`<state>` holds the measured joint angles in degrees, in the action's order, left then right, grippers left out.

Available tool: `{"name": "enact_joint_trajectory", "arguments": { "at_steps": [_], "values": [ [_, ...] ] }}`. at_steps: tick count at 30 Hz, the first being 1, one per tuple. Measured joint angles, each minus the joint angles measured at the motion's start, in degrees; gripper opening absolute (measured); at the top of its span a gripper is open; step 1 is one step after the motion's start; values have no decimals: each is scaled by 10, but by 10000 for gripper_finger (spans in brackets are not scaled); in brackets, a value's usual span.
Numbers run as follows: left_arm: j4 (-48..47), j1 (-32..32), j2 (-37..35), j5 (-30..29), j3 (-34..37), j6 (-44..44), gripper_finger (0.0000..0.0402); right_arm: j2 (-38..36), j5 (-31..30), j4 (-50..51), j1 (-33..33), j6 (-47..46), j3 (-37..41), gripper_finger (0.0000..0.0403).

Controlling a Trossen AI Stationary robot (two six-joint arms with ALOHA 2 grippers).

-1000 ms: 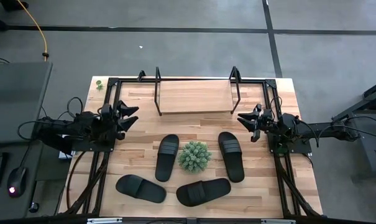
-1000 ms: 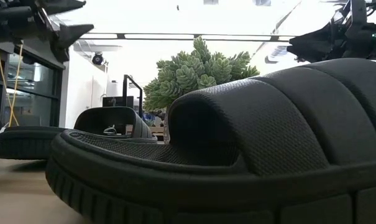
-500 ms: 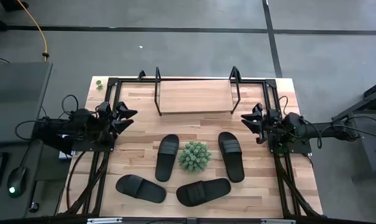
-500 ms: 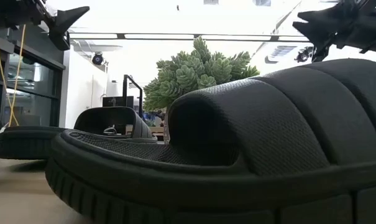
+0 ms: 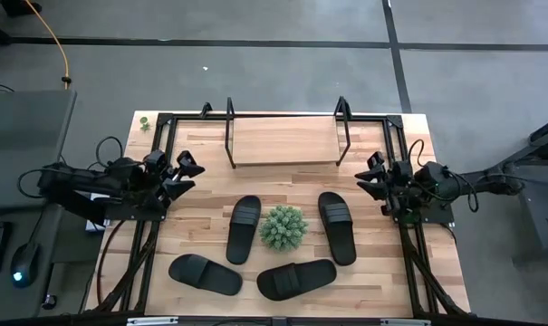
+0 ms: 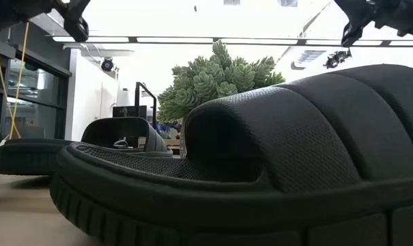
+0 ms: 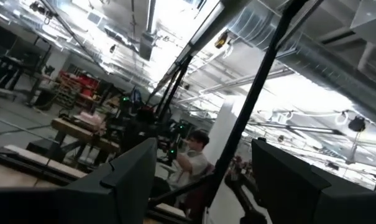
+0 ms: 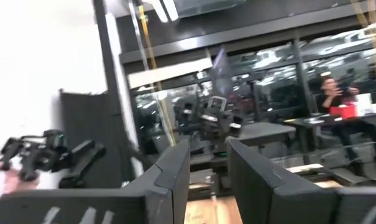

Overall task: Pick and place slides into the shelf
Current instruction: Put the right black slide on the shelf

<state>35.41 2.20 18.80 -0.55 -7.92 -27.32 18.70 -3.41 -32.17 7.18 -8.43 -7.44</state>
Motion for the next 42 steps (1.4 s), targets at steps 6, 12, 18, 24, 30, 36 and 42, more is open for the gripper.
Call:
{"name": "enact_joint_trajectory", "arguments": {
  "at_steps": [6,12,18,24,30,36,42],
  "values": [
    [49,-16,85,81,-37,-13,246,74,-58,6,58,39,-41,99],
    [0,-104,159,95,-115,51,246,146,-120,82,101,62,-110,99],
    [-42,-202,221,32,-182,122,246,237,-211,223,153,81,-212,99],
    [-97,-260,242,-45,-221,151,246,341,-320,319,209,113,-308,99],
    [-104,-284,238,-96,-223,151,246,435,-412,446,248,130,-396,99],
    [-106,-285,238,-107,-223,151,246,520,-446,599,278,92,-488,99],
    [-108,-285,238,-108,-223,151,246,598,-461,731,303,26,-578,99]
  ]
}}
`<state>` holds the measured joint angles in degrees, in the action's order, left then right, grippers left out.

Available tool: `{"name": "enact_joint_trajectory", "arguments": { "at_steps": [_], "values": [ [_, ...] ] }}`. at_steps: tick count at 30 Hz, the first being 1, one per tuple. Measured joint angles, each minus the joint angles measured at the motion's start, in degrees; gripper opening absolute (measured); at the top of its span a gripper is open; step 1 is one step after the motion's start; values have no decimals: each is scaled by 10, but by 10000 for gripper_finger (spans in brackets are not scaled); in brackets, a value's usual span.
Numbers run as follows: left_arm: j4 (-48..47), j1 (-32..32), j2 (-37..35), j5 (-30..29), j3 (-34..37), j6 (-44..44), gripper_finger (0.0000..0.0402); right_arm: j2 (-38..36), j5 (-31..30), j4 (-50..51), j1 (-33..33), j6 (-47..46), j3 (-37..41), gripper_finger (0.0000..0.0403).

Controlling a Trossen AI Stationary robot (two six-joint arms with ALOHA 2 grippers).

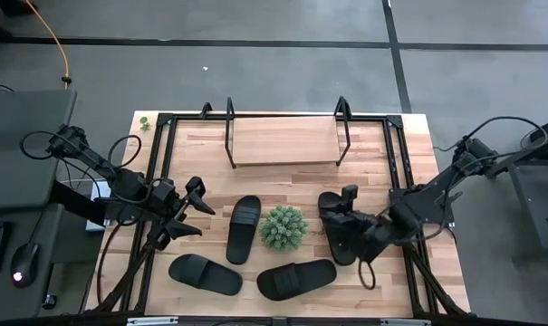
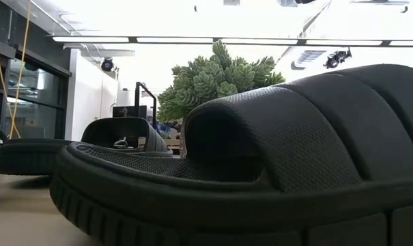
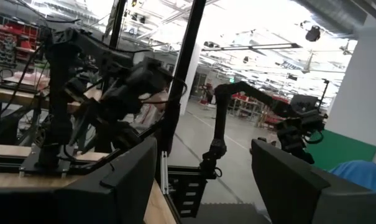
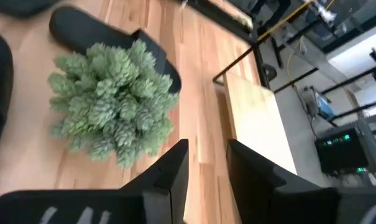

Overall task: Pick and place slides into the shelf
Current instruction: Put the right black slide on the shelf

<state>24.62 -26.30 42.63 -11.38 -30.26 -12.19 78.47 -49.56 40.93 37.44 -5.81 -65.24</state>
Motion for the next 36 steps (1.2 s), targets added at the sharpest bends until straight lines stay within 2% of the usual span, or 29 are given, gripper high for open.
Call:
{"name": "enact_joint_trajectory", "arguments": {
  "at_steps": [11,21,24,31,36],
  "values": [
    [-3,0,0,-3,0,0,246,116,10,230,18,-168,-115,99],
    [-4,0,-12,-3,0,5,246,145,49,266,17,-245,-129,105],
    [-8,0,-17,-3,0,6,246,145,49,271,18,-270,-129,130],
    [-13,0,-21,-3,0,19,246,148,97,284,22,-351,-127,232],
    [-13,0,-21,-3,0,19,246,200,125,355,46,-407,-126,270]
  ]
}}
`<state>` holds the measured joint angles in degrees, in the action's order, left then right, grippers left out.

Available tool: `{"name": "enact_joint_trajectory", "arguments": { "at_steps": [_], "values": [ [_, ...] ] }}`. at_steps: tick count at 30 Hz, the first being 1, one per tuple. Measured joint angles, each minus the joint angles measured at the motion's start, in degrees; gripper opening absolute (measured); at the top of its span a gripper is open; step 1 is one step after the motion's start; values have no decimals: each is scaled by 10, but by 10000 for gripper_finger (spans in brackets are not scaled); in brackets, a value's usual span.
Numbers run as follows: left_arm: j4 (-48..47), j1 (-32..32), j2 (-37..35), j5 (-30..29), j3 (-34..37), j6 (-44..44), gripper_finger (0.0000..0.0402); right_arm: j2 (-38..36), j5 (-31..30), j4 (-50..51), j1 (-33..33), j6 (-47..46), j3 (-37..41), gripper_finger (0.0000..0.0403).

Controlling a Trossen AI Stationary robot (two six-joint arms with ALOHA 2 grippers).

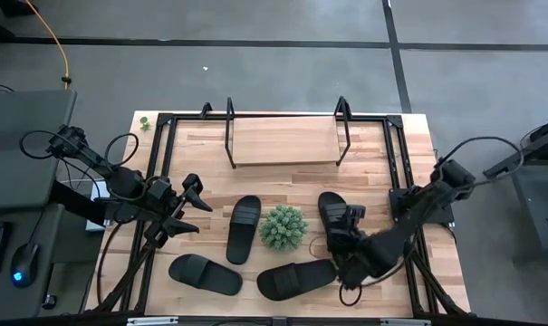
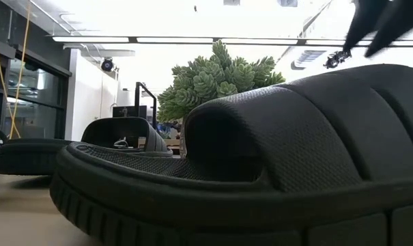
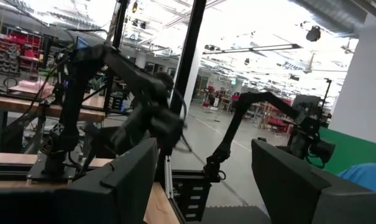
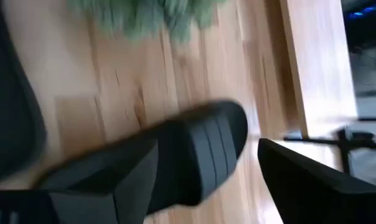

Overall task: Pick and place slides into the shelf
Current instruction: Put the right black slide on the shelf

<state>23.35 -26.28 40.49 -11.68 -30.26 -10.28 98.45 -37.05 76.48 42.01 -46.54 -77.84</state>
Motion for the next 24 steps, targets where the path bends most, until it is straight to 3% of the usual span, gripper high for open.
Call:
{"name": "enact_joint_trajectory", "arguments": {
  "at_steps": [4,15,24],
  "values": [
    [0,0,0,-15,0,0,246,38,1,38,10,-28,0,272],
    [0,0,0,-19,0,0,246,85,32,26,11,-61,0,272],
    [0,0,0,-20,0,0,246,87,21,17,7,-10,0,272]
  ]
}}
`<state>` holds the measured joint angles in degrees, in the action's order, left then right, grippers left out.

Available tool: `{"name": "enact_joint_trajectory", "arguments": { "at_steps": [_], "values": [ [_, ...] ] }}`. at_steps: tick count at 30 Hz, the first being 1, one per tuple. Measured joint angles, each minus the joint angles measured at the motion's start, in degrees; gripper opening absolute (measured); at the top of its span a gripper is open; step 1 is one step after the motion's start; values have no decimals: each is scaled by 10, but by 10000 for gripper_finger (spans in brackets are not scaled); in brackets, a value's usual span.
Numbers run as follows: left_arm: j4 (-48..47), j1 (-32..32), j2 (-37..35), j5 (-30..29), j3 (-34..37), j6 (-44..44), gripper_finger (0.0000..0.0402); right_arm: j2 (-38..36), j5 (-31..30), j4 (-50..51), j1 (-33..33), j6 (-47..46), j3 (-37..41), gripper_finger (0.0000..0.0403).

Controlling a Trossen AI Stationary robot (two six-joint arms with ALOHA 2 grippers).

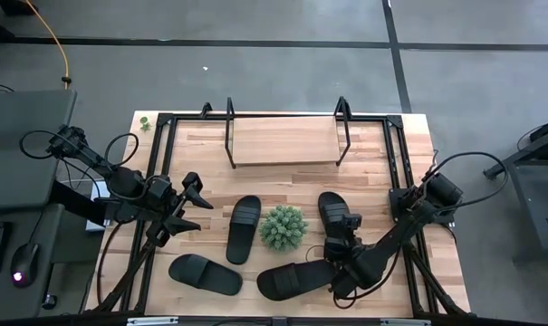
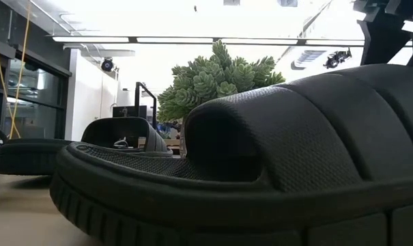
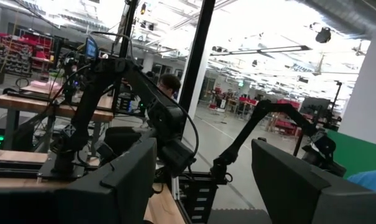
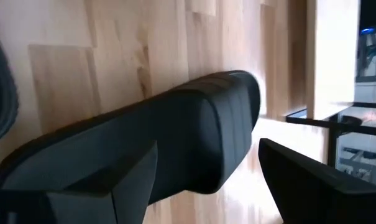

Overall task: Pick and place slides into the shelf
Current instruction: Put the right black slide on the shelf

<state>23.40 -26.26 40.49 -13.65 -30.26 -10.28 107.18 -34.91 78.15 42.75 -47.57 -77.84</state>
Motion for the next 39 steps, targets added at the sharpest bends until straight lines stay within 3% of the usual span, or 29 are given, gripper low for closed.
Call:
{"name": "enact_joint_trajectory", "arguments": {
  "at_steps": [7,18,39],
  "values": [
    [0,0,0,-5,0,0,246,0,-46,-8,0,-6,0,272],
    [0,0,0,-5,0,0,246,0,-50,-8,0,-19,2,272],
    [1,0,0,-7,0,0,246,0,-60,-32,-13,-119,144,272]
  ]
}}
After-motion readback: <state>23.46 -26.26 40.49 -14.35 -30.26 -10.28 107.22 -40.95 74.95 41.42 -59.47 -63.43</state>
